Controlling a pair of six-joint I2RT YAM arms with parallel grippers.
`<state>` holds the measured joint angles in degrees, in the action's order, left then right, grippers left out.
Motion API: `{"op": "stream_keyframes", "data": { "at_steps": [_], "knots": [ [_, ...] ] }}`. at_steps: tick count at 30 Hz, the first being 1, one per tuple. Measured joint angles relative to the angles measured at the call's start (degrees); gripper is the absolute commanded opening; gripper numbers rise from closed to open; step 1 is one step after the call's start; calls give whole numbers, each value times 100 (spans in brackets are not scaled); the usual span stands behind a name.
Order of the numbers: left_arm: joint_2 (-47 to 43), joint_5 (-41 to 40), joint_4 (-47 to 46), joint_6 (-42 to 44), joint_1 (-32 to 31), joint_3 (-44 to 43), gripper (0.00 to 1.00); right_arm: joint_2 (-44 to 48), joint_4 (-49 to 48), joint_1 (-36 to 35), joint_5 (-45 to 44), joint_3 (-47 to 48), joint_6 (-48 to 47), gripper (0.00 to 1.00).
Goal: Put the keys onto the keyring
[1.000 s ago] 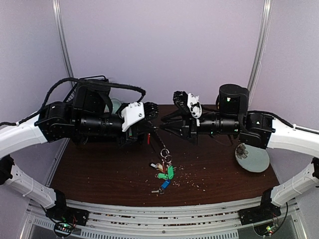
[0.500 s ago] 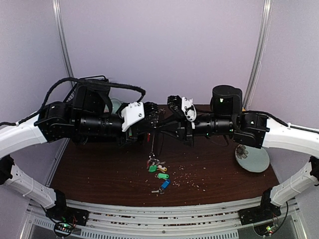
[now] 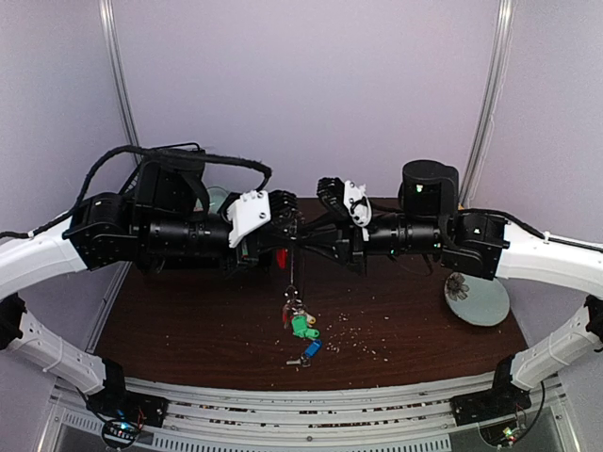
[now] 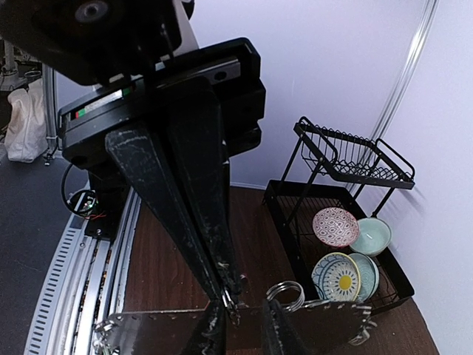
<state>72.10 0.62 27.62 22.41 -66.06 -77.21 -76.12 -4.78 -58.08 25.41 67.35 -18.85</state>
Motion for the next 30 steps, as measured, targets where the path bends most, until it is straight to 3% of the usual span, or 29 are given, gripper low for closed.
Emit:
{"op": "stream_keyframes", "data": {
  "at_steps": [12, 16, 22, 24, 26, 30],
  "knots": [
    [-42, 13, -118, -2, 0, 70, 0, -68, -4, 0, 101, 0, 0, 15],
    [-42, 28, -122, -2, 0, 72, 0, -70, 0, 0, 131, 0, 22, 0],
    [-42, 26, -122, -46, 7, 72, 0, -72, 55, 0, 221, 0, 24, 0],
    [-42, 24, -127, -68, 7, 72, 21, -72, 55, 0, 232, 0, 68, 0],
    [-66, 33, -240, -85, 7, 131, 34, -70, 22, 35, 258, -4, 168, 0],
    [-409, 260, -726, -192, 107, 623, 36, -2, -461, 144, 540, -319, 673, 0]
  ]
}}
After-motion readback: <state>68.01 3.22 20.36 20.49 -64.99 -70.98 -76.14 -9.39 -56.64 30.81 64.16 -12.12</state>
